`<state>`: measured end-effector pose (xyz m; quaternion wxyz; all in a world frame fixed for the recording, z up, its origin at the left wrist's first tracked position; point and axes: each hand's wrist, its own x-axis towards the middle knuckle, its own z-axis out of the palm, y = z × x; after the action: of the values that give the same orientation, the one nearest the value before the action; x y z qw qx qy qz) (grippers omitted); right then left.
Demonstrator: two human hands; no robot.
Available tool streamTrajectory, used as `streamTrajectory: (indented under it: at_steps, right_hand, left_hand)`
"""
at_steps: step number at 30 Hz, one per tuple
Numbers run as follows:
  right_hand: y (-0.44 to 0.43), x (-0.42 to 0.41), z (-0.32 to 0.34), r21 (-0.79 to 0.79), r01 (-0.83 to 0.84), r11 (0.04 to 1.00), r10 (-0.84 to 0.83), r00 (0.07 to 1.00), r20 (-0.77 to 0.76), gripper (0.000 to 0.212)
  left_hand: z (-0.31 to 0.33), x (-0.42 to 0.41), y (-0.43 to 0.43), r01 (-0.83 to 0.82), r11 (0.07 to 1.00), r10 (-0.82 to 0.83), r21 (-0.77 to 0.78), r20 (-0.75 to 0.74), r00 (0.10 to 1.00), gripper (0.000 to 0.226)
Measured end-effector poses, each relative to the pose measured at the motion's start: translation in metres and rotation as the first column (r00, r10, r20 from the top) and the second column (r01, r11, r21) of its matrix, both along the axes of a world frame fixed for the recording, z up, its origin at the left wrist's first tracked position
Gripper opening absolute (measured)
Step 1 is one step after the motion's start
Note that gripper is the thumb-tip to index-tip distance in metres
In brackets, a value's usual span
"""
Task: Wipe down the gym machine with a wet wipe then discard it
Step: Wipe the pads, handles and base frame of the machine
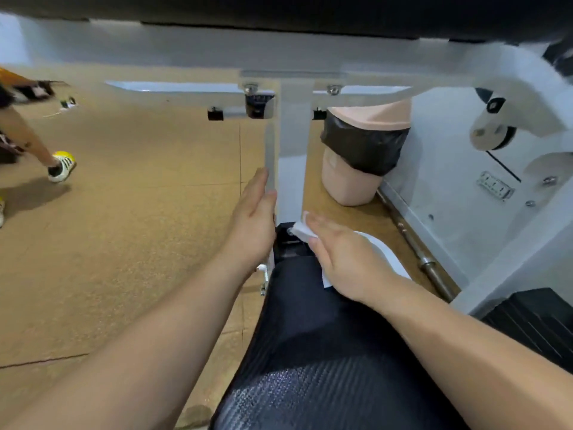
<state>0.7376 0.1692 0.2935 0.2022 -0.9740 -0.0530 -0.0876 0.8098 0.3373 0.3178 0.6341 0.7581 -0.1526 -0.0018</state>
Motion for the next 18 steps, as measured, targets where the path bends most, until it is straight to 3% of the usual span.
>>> streamTrajectory:
  at_steps: [2,4,5,7,10,15,18]
  right_hand:
    - [-0.002,0.016,0.022,0.184,0.082,0.979,-0.121,0.97,0.212,0.061]
    - [-0.003,0.039,0.047,0.231,0.099,0.968,-0.191,0.888,0.419,0.064]
    - [-0.002,0.053,0.059,0.168,0.102,0.981,-0.174,0.848,0.501,0.065]
    - [0.003,0.08,0.074,-0.118,0.137,0.983,-0.048,0.827,0.56,0.07]
    - [0.002,0.116,0.068,-0.494,0.218,0.842,0.087,0.848,0.522,0.082]
    - [-0.016,0.133,0.047,-0.63,0.21,0.747,0.252,0.789,0.561,0.08]
    - [-0.032,0.14,0.063,-0.813,0.138,0.566,0.473,0.753,0.457,0.083]
  left_hand:
    - [0.012,0.014,-0.007,0.05,0.996,-0.052,-0.068,-0.031,0.998,0.049]
    - [0.016,0.022,-0.013,0.105,0.984,-0.12,-0.147,-0.095,0.988,0.051]
    - [0.015,0.025,-0.014,0.127,0.976,-0.148,-0.179,-0.112,0.983,0.052]
    - [0.011,0.029,-0.015,0.152,0.961,-0.184,-0.231,-0.124,0.975,0.052]
    - [0.005,0.037,-0.012,0.199,0.939,-0.242,-0.279,-0.129,0.962,0.057]
    - [-0.003,0.039,-0.009,0.217,0.931,-0.265,-0.292,-0.135,0.955,0.062]
    - [-0.004,0.041,-0.007,0.236,0.924,-0.285,-0.302,-0.129,0.95,0.064]
